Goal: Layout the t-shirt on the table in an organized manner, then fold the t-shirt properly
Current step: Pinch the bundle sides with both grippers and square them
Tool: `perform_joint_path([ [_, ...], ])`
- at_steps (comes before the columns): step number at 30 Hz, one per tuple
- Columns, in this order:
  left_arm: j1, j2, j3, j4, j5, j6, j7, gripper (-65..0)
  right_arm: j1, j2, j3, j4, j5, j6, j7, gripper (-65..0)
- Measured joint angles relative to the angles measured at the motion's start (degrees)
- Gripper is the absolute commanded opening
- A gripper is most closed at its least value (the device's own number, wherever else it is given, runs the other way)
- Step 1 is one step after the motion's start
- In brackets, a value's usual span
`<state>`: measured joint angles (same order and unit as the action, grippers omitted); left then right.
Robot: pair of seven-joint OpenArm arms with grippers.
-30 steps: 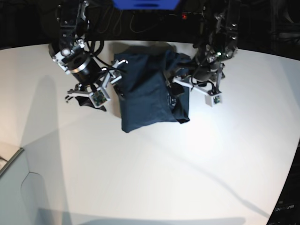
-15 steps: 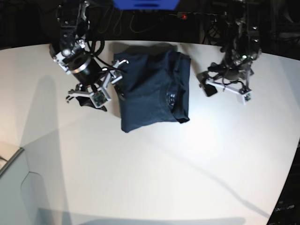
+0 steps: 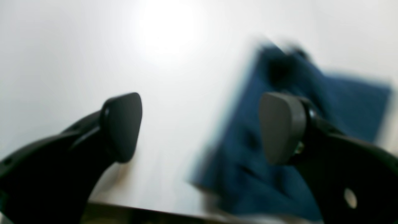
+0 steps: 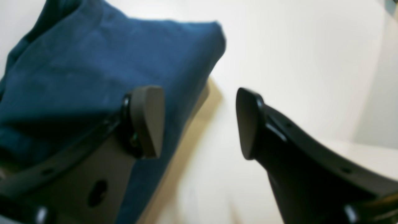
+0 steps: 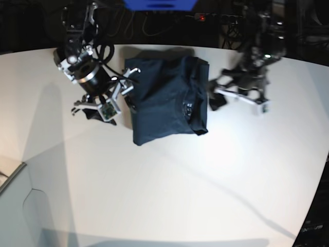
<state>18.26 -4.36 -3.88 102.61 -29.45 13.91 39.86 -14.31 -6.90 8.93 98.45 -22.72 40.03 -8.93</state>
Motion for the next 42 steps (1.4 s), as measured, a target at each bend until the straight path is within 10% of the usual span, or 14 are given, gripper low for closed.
perform_joint_path([
  [12,-3.56,4.24,3.54,-10.38,3.04,0.42,-0.72,-9.7,1.16,0.42,4.44,0.15,-0.42,0.02,-0.13,-28.4],
  [23,-3.85,2.89,3.26,-10.69,2.36,0.2,-0.39,-65.0,1.11,0.39,4.42,0.13,-0.42,0.0,-0.24,-28.4],
  [42,-8.48,1.53,1.64,-8.52,2.67,0.24,-1.09,-50.7,1.22,0.35,3.98,0.11,-0.35,0.02,-0.09,-28.4],
])
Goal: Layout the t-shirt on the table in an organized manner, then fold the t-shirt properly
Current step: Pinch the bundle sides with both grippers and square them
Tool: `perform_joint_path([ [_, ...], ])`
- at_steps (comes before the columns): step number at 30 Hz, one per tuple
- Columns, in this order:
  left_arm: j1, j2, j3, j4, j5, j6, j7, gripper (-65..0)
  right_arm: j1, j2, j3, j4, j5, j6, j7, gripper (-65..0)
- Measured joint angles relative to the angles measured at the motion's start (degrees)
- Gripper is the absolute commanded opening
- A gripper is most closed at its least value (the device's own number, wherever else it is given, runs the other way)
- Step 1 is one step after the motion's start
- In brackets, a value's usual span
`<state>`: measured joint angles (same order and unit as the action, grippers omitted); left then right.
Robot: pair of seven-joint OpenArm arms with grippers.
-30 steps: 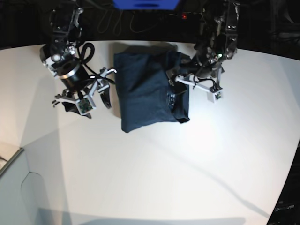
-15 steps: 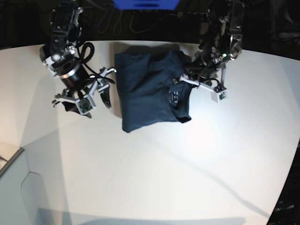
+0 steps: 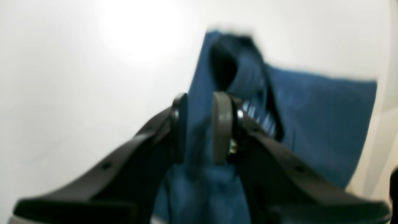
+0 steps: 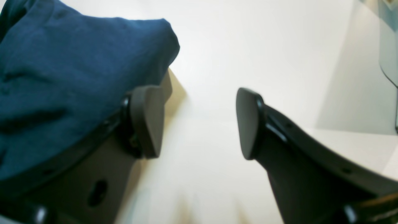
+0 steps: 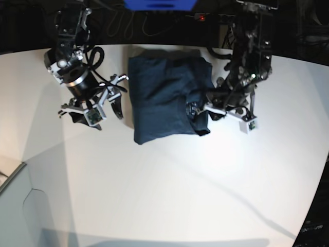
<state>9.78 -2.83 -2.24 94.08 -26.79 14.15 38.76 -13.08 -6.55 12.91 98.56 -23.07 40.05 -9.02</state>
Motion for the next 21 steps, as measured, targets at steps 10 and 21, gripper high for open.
perform_joint_path([
  [10,-3.34,0.09,-0.15,-5.33,0.15,0.0,0.37,-50.7,-0.46,-0.15,-1.92,0.0,0.17,0.0,0.0,-28.5],
  [21,-3.1,2.73,0.26,2.73,-0.07,-0.26,1.05,-50.6,-0.9,-0.15,-3.34,0.0,0.35,-0.02,0.02,-28.5],
])
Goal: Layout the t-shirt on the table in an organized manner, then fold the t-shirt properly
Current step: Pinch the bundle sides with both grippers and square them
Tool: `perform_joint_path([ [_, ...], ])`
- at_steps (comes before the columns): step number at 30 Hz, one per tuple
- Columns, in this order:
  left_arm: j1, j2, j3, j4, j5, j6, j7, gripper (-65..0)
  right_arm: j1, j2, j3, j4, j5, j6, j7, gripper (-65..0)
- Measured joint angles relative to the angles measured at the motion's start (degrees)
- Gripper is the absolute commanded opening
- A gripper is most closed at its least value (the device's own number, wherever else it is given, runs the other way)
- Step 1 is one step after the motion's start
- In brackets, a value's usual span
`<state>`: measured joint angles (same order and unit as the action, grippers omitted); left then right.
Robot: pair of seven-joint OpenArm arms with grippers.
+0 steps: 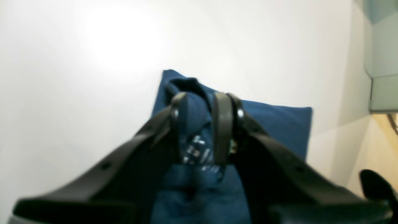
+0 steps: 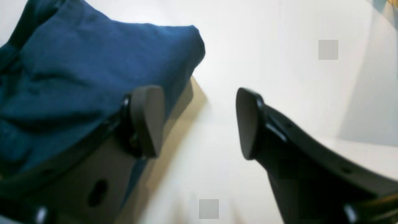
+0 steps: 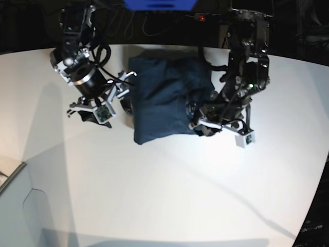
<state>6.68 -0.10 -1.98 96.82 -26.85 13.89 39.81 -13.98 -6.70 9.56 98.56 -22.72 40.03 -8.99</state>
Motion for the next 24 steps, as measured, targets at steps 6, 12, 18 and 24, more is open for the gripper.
perform_joint_path([
  [6,-3.67,1.53,-0.13,-9.73,0.39,0.46,-0.09,-47.7,0.13,0.04,0.0,-0.39,0.0,0.02,0.02,-28.5],
  [12,-4.98,2.64,0.13,-15.26,0.02,0.46,-0.07,-26.0,0.28,0.07,0.0,-2.91,0.0,0.0,0.04,-28.5],
  [18,-5.9,1.05,-3.23,-15.47,-0.24,0.11,-0.39,-27.1,0.28,0.02,0.0,-3.02,0.0,0.0,0.11,-28.5],
  [24,-6.78,-0.2,-11.67,-15.63,0.42,0.11,-0.66,-27.0,-0.2,0.09,-3.32,-2.82,-0.02,0.02,-0.22,-28.5],
])
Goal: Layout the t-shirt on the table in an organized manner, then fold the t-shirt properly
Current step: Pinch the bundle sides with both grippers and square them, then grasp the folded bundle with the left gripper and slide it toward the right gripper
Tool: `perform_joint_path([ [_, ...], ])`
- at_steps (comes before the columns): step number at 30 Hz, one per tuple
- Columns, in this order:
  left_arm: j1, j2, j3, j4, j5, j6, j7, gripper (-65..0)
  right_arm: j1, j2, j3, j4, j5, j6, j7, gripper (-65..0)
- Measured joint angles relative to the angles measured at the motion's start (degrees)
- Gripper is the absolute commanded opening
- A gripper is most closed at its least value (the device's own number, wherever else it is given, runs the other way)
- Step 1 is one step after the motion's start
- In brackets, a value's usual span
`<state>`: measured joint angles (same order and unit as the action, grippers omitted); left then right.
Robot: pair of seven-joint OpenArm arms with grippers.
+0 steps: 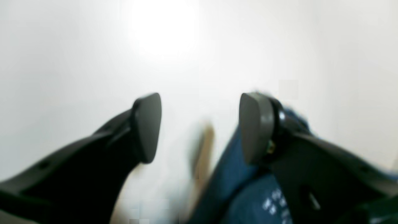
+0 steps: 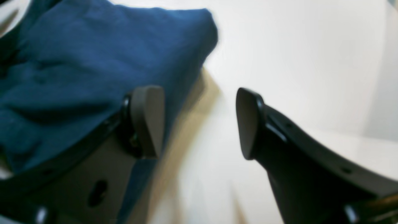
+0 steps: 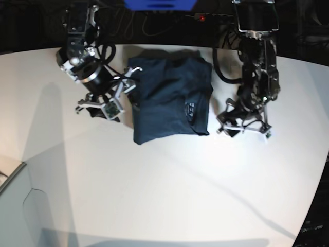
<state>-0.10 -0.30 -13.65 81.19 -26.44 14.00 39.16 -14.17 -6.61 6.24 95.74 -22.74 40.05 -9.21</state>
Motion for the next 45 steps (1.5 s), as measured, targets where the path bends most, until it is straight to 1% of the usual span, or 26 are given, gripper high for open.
perform_joint_path([
  [4,-0.33,-0.83,-1.03,0.24,-0.2,-0.04,0.13,-27.0,0.02,-0.07,-3.48,0.44,0.02,-0.04,0.37,-28.7],
  [6,-0.2,-1.2,-1.18,0.52,-0.17,-0.04,0.52,-27.0,0.33,0.11,-5.97,0.39,-0.02,-0.02,-0.09,-31.9],
  [7,-0.04,-1.25,-1.29,0.74,-0.17,-0.04,0.42,-27.0,0.59,0.07,-7.04,0.31,0.04,-0.02,0.02,-34.5],
  [9,0.22,-1.25,-1.25,1.62,-0.22,-0.02,0.59,-27.0,2.4,-0.07,-8.63,-1.18,0.52,-0.02,0.61,-41.9],
  [12,1.46,-1.2,-1.27,3.82,-0.17,-0.07,0.44,-27.0,5.38,-0.63,-8.63,-5.64,0.46,-0.07,0.46,-53.6],
  [14,3.08,-1.16,-1.31,6.21,-0.26,-0.02,0.61,-27.0,6.95,-0.63,-8.55,-9.38,0.5,-0.02,0.44,-59.0],
  [15,4.0,-1.2,-1.31,7.52,-0.46,-0.09,0.72,-27.0,7.72,-0.48,-8.55,-11.21,0.26,-0.02,0.44,-59.9],
  [17,5.27,-1.36,-1.27,9.57,-0.22,-0.15,0.9,-27.0,9.51,-0.28,-7.93,-14.56,0.13,-0.02,0.44,-60.1],
  [20,7.3,-2.82,-1.27,13.07,-0.37,-0.24,0.85,-27.0,11.89,-0.15,-6.6,-18.03,0.26,-0.07,1.05,-60.1],
  [22,8.66,-2.95,-1.49,14.43,-0.15,-0.2,0.11,-27.0,13.44,-0.17,-6.69,-21.2,0.37,-0.04,1.07,-60.1],
  [28,12.59,-2.69,-1.22,15.5,-0.52,-0.2,0.83,-26.7,16.79,-0.17,-5.81,-29.18,0.59,-0.07,1.55,-60.1],
  [31,14.62,-2.45,-1.25,16.92,-0.17,-0.11,0.76,-21.9,17.62,-0.26,-5.68,-30.75,0.61,-0.04,1.46,-60.1],
  [34,16.92,-2.34,-0.81,19.47,-0.39,-0.15,1.01,-15.7,16.83,-0.5,-5.66,-26.1,-0.44,-0.02,-0.2,-60.1],
  [36,18.14,-2.34,-0.55,21.27,-0.37,-0.13,0.92,-13.1,15.65,-0.52,-5.57,-19.93,0.02,0.0,0.44,-60.1],
  [39,18.95,-2.64,2.38,22.8,-0.15,-0.07,0.52,-12.7,13.55,-0.46,-5.49,-11.13,0.55,-0.04,1.33,-60.1],
  [41,19.1,-2.34,4.83,23.23,-0.46,-0.09,0.9,-12.7,12.46,-0.17,-5.53,-8.2,0.46,-0.02,0.72,-60.1],
  [43,18.91,-2.4,7.3,22.6,-0.44,-0.11,0.52,-12.7,12.17,1.03,-5.64,-8.11,0.48,-0.02,0.68,-60.1],
  [45,17.53,-2.43,9.51,20.35,-0.44,-0.09,0.33,-12.7,12.7,1.95,-5.33,-10.4,0.48,-0.02,0.85,-60.1],
])
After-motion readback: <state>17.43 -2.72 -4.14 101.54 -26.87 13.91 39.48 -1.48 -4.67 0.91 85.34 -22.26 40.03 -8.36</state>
